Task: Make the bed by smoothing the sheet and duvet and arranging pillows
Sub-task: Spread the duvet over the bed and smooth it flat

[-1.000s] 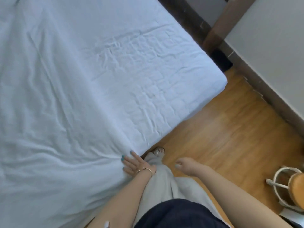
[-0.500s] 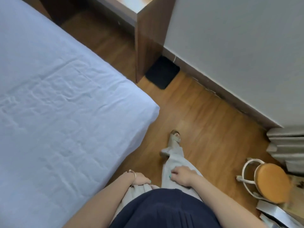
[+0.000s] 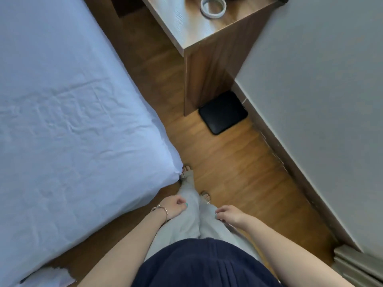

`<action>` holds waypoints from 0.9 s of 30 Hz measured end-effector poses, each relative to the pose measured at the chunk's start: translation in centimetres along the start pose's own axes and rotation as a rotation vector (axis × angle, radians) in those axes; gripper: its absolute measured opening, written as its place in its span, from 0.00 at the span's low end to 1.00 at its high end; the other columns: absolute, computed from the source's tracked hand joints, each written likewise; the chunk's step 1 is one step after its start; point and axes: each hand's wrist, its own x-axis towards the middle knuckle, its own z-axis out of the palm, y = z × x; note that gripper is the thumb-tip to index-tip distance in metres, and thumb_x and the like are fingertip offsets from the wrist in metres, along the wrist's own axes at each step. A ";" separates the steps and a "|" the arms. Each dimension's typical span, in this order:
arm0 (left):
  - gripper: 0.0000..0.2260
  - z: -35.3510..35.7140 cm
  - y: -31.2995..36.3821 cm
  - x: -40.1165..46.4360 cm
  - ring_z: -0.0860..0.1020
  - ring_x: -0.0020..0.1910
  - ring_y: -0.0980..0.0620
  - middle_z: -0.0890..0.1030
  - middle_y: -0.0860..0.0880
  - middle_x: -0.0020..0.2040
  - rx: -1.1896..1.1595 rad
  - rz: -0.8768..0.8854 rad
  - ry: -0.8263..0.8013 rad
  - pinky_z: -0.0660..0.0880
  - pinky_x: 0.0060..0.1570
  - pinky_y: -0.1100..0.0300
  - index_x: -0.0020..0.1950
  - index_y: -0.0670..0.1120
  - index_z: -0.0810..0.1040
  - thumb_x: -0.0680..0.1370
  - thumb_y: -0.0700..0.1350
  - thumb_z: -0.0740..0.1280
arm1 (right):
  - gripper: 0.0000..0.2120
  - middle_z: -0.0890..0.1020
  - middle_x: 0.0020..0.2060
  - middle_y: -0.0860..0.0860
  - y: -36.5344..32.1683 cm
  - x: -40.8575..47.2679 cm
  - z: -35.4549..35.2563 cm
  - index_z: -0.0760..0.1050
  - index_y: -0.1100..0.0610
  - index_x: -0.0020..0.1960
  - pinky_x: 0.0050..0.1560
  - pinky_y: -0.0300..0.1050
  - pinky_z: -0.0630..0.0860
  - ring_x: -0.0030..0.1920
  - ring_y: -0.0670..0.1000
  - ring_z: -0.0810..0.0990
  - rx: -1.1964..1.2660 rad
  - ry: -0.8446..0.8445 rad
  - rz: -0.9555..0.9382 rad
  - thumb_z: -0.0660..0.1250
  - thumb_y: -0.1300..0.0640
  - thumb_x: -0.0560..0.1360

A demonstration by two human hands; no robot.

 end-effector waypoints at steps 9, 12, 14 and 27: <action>0.06 -8.4 6.2 5.5 0.77 0.51 0.54 0.79 0.56 0.49 -0.268 -0.037 0.151 0.73 0.53 0.59 0.48 0.53 0.78 0.75 0.51 0.64 | 0.14 0.81 0.52 0.44 -11.7 3.6 -11.2 0.77 0.48 0.56 0.59 0.47 0.74 0.55 0.48 0.79 -0.327 0.234 -0.194 0.63 0.44 0.75; 0.06 -9.7 7.0 5.7 0.74 0.41 0.50 0.79 0.52 0.42 -0.395 -0.104 0.196 0.71 0.45 0.60 0.40 0.50 0.75 0.74 0.49 0.62 | 0.12 0.81 0.51 0.45 -15.8 4.3 -13.6 0.77 0.49 0.57 0.57 0.47 0.75 0.52 0.47 0.80 -0.381 0.243 -0.281 0.64 0.47 0.76; 0.07 -10.7 7.7 5.8 0.70 0.36 0.49 0.74 0.48 0.37 -0.476 -0.148 0.201 0.66 0.39 0.60 0.36 0.50 0.70 0.74 0.46 0.60 | 0.14 0.79 0.55 0.47 -18.7 4.8 -14.9 0.75 0.50 0.61 0.58 0.45 0.74 0.56 0.49 0.78 -0.525 0.187 -0.309 0.62 0.50 0.78; 0.05 -21.0 14.6 9.2 0.73 0.41 0.49 0.75 0.50 0.40 -1.025 -0.274 0.548 0.67 0.43 0.59 0.42 0.49 0.75 0.76 0.46 0.61 | 0.16 0.79 0.58 0.52 -39.9 9.5 -21.0 0.75 0.56 0.61 0.52 0.44 0.71 0.57 0.53 0.76 -1.101 -0.057 -0.437 0.63 0.49 0.77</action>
